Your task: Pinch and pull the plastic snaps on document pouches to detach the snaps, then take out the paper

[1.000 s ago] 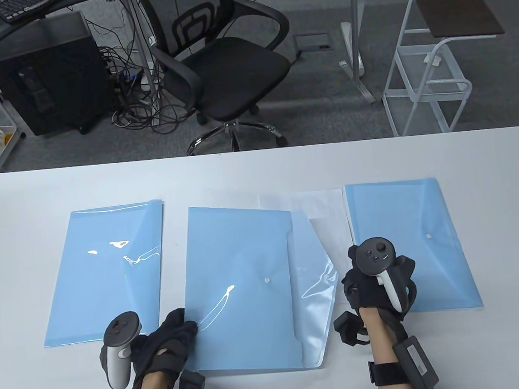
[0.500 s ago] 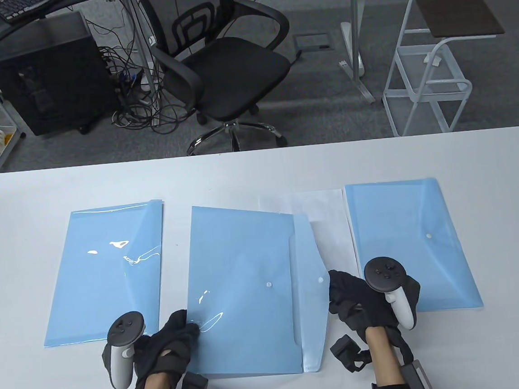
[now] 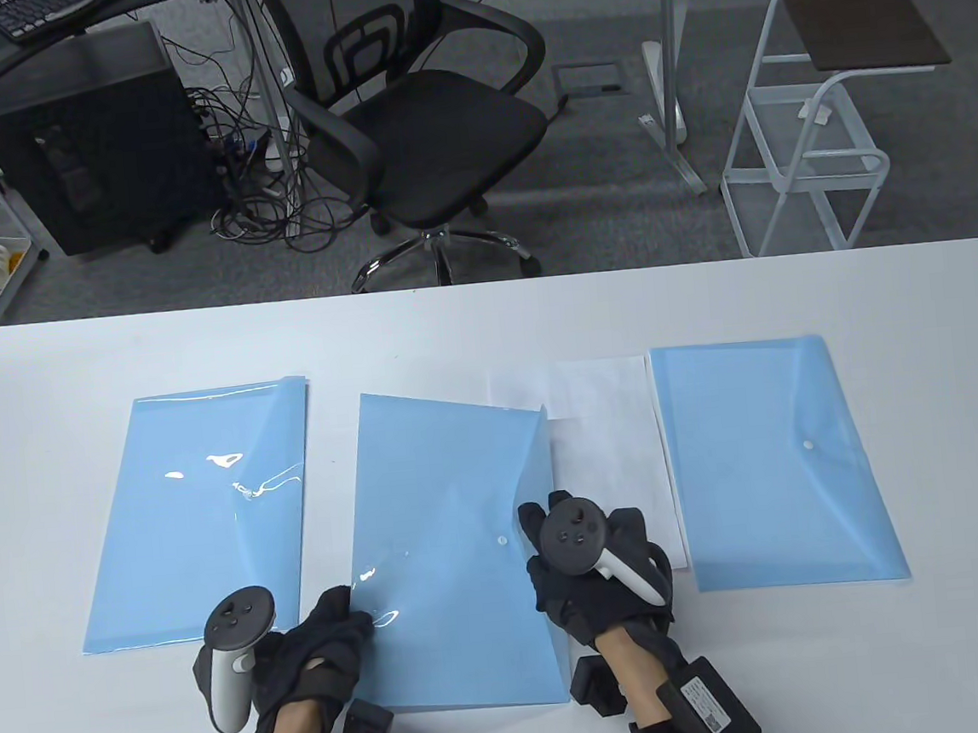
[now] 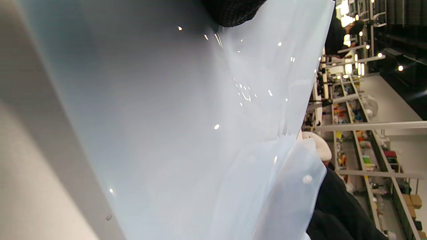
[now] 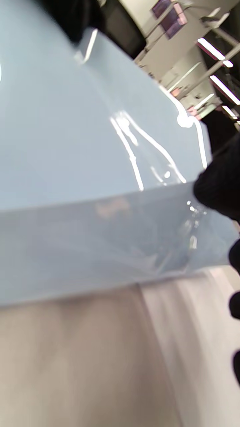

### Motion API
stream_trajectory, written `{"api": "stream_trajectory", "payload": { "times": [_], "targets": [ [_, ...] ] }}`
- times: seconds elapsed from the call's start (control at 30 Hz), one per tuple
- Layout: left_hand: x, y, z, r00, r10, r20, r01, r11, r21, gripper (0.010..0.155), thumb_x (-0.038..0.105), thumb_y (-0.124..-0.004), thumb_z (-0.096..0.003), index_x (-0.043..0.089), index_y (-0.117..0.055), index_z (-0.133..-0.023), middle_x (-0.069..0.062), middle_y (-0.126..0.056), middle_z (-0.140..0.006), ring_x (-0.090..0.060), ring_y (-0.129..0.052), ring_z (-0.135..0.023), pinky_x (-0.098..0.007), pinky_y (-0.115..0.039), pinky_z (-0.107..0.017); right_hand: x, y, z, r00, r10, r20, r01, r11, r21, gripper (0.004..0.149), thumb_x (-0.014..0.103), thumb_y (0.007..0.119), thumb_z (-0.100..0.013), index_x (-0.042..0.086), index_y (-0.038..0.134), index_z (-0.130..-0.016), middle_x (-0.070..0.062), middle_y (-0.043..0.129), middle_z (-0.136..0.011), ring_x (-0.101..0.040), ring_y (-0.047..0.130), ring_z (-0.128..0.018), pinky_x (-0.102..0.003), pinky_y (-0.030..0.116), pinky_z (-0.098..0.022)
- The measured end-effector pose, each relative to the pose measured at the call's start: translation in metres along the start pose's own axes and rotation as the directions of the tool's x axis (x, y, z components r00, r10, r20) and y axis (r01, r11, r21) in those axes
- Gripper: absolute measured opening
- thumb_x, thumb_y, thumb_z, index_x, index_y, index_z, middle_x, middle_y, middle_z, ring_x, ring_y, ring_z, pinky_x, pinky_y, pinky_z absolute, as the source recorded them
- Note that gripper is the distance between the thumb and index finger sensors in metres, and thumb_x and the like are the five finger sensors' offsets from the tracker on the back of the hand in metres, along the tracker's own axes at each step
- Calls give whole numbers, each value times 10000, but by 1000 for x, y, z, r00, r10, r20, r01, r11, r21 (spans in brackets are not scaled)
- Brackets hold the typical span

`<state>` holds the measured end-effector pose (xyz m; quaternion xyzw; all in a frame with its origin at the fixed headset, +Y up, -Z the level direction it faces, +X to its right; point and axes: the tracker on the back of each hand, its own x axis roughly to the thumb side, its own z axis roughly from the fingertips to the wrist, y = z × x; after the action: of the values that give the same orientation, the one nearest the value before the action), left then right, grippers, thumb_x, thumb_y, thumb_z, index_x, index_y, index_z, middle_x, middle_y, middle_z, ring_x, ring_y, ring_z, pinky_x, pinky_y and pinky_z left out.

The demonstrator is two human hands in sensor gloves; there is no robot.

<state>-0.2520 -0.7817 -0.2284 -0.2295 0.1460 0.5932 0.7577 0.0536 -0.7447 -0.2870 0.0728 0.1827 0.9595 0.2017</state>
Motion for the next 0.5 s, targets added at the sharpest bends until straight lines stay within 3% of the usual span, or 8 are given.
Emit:
{"api": "stream_trajectory", "payload": {
  "times": [0.5],
  "targets": [
    [-1, -1, -1, 998, -48, -42, 49, 998, 27, 470, 176, -655, -583, 130, -562, -1042, -90, -841, -916, -326, -997, -656, -471, -869, -487, 19, 33, -26, 983, 179, -41, -172, 976, 135, 628, 353, 678, -572, 229, 410, -1125, -206, 190, -1219, -617, 246, -1051, -800, 359, -684]
  ]
}}
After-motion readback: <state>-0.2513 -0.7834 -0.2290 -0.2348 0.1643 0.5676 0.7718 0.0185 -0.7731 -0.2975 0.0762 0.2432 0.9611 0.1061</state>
